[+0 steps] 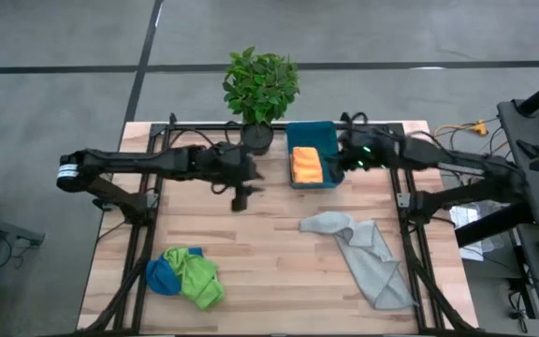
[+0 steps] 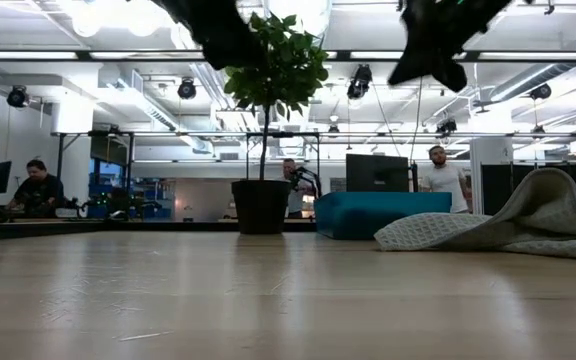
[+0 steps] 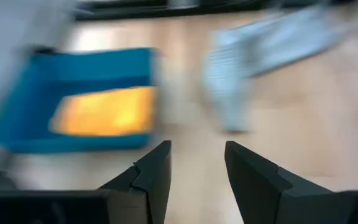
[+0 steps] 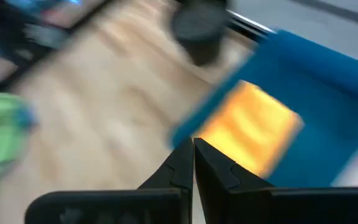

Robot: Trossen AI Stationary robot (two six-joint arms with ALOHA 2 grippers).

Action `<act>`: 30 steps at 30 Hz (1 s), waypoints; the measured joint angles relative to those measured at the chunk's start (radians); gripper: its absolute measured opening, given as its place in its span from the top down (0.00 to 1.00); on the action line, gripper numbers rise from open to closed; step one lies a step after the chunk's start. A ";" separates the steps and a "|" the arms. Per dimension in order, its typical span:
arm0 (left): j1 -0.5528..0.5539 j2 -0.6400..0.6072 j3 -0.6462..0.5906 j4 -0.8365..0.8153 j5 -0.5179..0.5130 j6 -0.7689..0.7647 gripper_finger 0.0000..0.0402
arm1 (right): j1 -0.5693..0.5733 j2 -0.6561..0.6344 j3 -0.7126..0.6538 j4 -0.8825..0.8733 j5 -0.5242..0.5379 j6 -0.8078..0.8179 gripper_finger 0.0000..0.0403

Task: Fold microfiber towels
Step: Fold the green microfiber towel

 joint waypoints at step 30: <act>-0.459 0.214 -0.084 -0.389 0.310 -0.135 0.66 | 0.455 -0.242 -0.432 0.711 -0.097 0.171 0.98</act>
